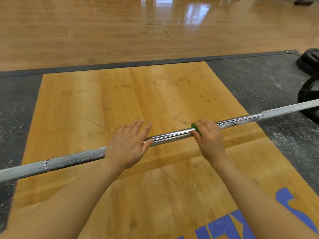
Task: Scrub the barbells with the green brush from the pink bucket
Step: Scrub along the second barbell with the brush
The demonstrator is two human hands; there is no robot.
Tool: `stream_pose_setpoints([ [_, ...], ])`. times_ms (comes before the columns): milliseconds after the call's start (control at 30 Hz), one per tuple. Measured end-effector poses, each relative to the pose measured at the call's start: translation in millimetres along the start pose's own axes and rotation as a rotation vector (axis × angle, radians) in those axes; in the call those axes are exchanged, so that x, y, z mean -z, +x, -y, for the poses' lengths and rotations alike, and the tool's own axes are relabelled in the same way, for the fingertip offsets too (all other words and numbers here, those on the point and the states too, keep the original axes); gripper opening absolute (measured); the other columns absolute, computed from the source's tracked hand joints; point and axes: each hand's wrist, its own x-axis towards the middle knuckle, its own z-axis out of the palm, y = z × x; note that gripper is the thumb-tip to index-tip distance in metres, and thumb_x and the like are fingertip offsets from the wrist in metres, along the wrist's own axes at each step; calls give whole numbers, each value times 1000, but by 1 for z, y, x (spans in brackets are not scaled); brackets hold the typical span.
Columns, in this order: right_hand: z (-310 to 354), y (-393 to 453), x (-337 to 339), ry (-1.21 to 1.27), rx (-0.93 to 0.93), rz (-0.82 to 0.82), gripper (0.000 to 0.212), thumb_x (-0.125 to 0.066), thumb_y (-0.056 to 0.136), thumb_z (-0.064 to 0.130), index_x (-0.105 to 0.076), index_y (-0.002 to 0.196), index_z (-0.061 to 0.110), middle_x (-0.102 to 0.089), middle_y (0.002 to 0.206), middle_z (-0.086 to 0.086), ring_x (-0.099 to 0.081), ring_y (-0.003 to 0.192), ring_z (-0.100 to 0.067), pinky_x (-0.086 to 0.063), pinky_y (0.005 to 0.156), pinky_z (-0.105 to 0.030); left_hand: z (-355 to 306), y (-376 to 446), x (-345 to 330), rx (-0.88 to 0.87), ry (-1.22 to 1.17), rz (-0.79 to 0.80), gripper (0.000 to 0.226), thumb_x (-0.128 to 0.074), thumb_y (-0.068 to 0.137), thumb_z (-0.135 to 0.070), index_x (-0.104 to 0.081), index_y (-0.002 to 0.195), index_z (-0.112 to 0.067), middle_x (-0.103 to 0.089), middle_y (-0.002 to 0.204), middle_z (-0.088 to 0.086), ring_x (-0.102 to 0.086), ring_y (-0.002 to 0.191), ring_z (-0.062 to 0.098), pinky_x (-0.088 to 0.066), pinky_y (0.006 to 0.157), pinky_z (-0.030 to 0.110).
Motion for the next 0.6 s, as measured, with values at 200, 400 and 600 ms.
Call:
stream_pose_setpoints([
  [200,25,6,-11,30,-2,3,43,-42,101,35,-67,97,0,-66,98,-14,-56,94,-30,-40,85,-37,3,4,1,8,25,31,68,-6,99,-52,-50,137,-17,-57,134,13,-55,123,29,-43,99,45],
  [400,33,13,-17,71,112,8,31,-52,96,29,-68,95,3,-66,95,-11,-58,91,-27,-42,85,-35,7,8,3,13,16,44,70,-5,98,-54,-48,139,-18,-54,136,13,-52,125,29,-41,101,47],
  [600,0,20,-12,65,20,47,32,-49,96,27,-69,92,3,-67,91,-9,-60,84,-28,-38,78,-34,12,16,4,23,19,88,75,3,95,-59,-39,145,-21,-47,144,10,-44,133,27,-35,106,48],
])
